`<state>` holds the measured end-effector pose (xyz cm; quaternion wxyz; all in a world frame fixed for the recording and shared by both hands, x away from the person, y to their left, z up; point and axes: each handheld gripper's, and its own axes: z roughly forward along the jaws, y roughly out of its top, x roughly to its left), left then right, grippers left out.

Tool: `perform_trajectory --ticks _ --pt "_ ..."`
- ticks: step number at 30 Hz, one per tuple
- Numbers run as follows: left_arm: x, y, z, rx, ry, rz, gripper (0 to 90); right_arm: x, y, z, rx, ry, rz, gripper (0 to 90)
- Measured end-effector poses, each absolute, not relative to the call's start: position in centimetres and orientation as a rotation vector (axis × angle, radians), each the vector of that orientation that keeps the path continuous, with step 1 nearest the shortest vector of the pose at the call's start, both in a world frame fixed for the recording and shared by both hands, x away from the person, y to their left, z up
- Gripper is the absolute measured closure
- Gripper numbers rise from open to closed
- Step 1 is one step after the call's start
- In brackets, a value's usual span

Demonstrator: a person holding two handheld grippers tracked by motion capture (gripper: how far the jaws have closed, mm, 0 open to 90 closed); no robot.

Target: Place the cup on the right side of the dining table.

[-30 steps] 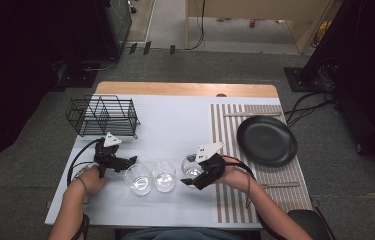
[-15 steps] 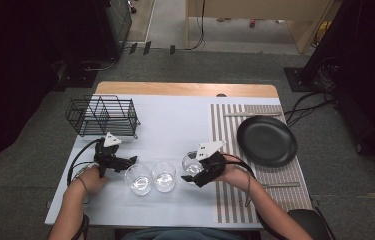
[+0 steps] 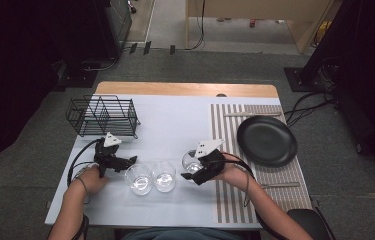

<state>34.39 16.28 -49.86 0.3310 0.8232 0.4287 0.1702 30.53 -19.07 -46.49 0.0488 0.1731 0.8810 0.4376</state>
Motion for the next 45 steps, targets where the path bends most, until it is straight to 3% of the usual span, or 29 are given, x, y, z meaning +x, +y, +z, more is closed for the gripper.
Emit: perform_trajectory --ticks 45 --pt "34.4 16.3 -49.9 2.152 1.121 0.447 0.0 32.1 -18.9 -46.5 0.698 2.623 1.273 18.8"
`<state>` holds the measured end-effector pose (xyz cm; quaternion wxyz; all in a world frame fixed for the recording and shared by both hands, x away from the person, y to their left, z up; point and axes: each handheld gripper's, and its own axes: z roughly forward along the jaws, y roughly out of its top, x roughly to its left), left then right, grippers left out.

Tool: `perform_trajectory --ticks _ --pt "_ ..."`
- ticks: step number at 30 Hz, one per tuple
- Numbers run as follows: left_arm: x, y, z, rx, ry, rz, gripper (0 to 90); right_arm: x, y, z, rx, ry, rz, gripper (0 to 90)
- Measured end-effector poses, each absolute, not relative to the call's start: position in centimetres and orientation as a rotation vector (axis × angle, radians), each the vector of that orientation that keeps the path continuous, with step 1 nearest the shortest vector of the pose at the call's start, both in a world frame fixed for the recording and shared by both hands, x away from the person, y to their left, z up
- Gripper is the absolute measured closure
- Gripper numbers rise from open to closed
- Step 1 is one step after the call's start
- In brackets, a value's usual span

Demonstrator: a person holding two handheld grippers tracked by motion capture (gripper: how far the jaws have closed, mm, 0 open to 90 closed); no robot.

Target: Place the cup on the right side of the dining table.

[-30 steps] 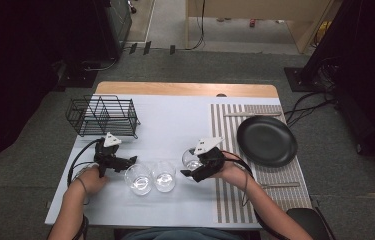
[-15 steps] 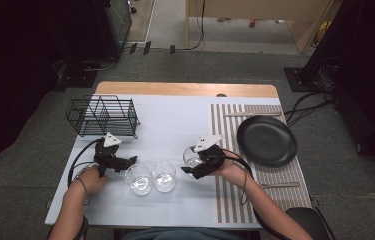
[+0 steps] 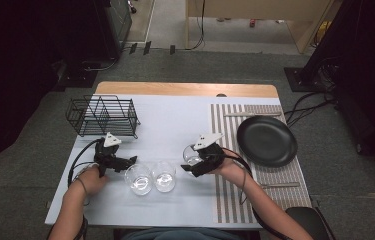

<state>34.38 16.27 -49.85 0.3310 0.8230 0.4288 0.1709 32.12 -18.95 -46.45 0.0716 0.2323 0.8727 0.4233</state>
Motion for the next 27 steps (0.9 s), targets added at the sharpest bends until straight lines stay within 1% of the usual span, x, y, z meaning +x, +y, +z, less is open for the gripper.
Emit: perform_trajectory --ticks 27 --pt "34.37 16.27 -49.86 2.150 1.121 0.447 0.0 33.09 -18.82 -46.37 0.782 2.565 1.260 18.8"
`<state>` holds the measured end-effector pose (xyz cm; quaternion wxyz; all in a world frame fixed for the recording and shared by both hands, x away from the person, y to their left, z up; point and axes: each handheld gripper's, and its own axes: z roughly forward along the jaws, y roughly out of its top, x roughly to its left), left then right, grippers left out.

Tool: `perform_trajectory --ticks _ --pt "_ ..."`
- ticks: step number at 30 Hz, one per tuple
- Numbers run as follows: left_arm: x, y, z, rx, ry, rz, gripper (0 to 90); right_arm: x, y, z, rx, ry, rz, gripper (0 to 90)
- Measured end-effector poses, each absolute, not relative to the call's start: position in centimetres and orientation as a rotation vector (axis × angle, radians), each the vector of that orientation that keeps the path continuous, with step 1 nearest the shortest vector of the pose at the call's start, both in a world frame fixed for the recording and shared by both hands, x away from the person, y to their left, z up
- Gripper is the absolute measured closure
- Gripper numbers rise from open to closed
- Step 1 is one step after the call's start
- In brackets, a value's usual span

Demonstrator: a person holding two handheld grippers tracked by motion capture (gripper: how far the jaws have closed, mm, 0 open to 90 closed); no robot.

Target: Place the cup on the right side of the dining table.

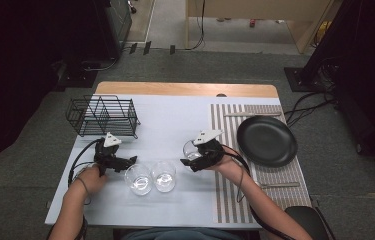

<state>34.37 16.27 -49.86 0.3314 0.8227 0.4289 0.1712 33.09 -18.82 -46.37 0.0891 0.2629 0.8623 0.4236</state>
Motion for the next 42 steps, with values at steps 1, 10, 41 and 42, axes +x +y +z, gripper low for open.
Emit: perform_trajectory --ticks 1,10,41,42 --pt "34.4 16.3 -49.9 2.150 1.121 0.447 0.0 33.1 -18.8 -46.4 0.783 2.564 1.261 18.8" --pt "34.4 16.3 -49.9 2.150 1.121 0.447 0.0 33.4 -18.8 -46.4 0.813 2.557 1.253 18.8" --pt "34.4 16.3 -49.9 2.149 1.122 0.449 0.0 34.7 -19.7 -45.9 0.877 2.505 1.244 18.8" --pt "34.4 16.3 -49.9 2.149 1.122 0.449 0.0 34.8 -19.7 -45.9 0.878 2.502 1.246 18.8"
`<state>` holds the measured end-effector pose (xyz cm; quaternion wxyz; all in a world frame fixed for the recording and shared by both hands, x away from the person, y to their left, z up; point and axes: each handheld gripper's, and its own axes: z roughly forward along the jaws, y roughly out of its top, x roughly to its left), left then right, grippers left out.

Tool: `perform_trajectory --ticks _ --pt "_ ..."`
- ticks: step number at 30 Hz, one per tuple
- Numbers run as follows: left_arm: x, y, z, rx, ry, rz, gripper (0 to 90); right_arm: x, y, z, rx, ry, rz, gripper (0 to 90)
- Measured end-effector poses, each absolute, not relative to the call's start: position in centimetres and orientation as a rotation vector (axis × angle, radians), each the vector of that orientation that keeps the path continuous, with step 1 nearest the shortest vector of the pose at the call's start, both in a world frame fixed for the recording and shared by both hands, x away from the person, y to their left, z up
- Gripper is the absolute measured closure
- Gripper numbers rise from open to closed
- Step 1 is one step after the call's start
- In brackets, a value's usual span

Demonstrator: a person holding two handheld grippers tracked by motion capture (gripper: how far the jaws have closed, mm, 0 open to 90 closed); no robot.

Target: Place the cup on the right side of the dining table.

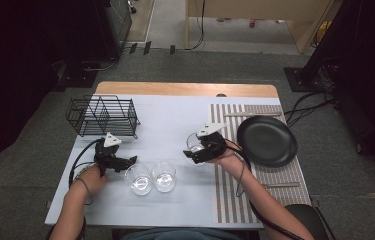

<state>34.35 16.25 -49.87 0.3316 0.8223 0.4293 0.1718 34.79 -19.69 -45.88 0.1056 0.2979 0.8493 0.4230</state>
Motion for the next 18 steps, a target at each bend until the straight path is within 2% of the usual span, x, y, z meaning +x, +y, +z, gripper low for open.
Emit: perform_trajectory --ticks 18 --pt "34.35 16.25 -49.87 2.149 1.122 0.450 0.0 35.52 -20.35 -45.66 0.916 2.483 1.232 18.8"
